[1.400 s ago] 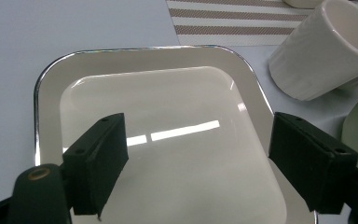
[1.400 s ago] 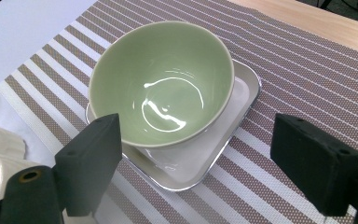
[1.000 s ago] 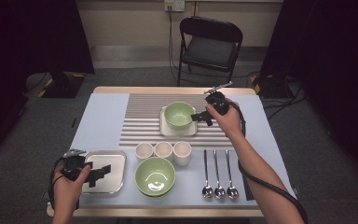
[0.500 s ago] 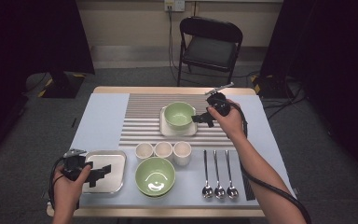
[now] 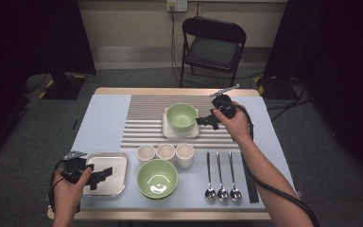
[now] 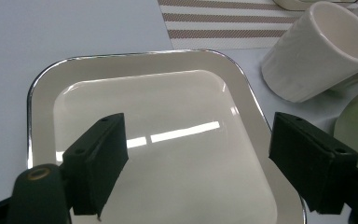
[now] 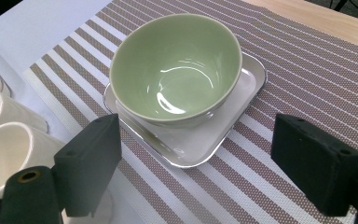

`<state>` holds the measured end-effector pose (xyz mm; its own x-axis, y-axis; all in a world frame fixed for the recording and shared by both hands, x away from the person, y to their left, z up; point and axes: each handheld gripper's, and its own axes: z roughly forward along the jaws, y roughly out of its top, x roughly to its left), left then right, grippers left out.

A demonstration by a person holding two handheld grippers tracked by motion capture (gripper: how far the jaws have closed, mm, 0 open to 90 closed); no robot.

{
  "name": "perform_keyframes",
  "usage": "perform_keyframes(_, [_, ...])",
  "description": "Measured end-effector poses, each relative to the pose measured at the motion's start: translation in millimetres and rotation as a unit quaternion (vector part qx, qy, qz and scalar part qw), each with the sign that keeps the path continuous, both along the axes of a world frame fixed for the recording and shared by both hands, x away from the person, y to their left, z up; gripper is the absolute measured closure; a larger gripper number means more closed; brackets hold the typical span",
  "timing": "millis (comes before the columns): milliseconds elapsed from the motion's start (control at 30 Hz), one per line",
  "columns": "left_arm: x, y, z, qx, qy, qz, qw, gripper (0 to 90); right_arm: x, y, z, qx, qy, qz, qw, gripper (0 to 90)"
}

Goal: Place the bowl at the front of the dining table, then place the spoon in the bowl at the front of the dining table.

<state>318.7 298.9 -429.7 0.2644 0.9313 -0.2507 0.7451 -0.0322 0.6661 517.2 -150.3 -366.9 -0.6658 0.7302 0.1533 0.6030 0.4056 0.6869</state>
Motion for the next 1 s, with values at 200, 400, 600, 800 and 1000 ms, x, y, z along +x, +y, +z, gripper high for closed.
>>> perform_keyframes(200, [-0.1,-0.4,-0.2,-0.001,0.0,0.0,1.0,18.9,-0.6,-2.1,1.0,0.0,-0.002,0.003,1.0,15.5])
perform_keyframes(400, [1.2,-1.8,1.8,0.001,-0.004,-0.002,1.0,18.9,-2.8,-4.4,3.2,0.004,-0.003,0.004,1.0,15.5])
perform_keyframes(600, [0.1,-4.2,0.8,0.002,-0.002,-0.007,1.0,18.9,-5.9,-8.2,2.0,0.003,-0.002,0.008,1.0,15.5])
perform_keyframes(800, [-0.7,-4.4,2.6,0.0,-0.003,-0.008,1.0,18.9,-8.8,-11.4,2.0,0.007,0.0,0.008,0.9999,15.6])
perform_keyframes(1000, [-2.2,-5.2,3.1,-0.001,-0.002,-0.008,1.0,18.9,-11.8,-16.5,1.3,0.01,-0.003,0.009,0.9999,15.5])
